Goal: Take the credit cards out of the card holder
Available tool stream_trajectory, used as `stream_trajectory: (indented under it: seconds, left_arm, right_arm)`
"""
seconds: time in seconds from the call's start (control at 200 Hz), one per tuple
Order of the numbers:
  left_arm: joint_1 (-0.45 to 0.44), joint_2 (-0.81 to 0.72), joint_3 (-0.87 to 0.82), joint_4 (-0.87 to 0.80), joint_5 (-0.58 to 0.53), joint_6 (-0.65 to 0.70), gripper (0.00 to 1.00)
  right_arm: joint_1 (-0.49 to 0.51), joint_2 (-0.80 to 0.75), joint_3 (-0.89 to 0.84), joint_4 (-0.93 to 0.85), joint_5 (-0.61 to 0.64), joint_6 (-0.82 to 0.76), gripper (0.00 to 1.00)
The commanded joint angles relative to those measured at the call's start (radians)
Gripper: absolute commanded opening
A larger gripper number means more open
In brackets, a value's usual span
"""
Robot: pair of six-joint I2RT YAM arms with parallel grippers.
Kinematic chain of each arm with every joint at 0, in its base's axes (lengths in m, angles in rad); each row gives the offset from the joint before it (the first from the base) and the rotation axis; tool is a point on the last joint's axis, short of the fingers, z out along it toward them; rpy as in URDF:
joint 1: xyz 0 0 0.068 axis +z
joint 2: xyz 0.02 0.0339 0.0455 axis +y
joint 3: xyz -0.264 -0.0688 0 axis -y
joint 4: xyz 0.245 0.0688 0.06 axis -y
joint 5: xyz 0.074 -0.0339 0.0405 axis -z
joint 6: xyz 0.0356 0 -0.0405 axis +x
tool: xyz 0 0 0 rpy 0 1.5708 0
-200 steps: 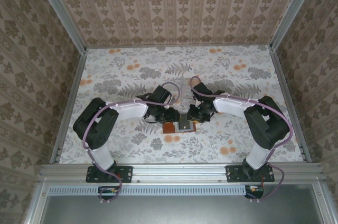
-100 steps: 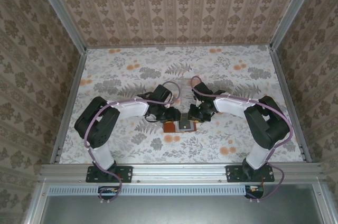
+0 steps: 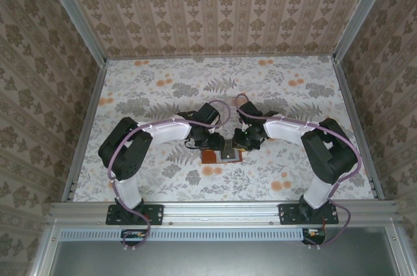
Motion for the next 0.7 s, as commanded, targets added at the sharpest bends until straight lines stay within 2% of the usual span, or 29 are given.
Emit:
stream_trajectory:
  seconds: [0.0, 0.69]
  left_arm:
    - [-0.004, 0.042, -0.007, -0.093, -0.074, 0.031, 0.41]
    - [-0.003, 0.0, -0.004, -0.109, -0.106, 0.033, 0.35]
  right_arm:
    - [0.002, -0.004, -0.018, -0.023, 0.015, 0.004, 0.26]
    - [0.002, -0.024, -0.003, -0.083, 0.085, -0.003, 0.21]
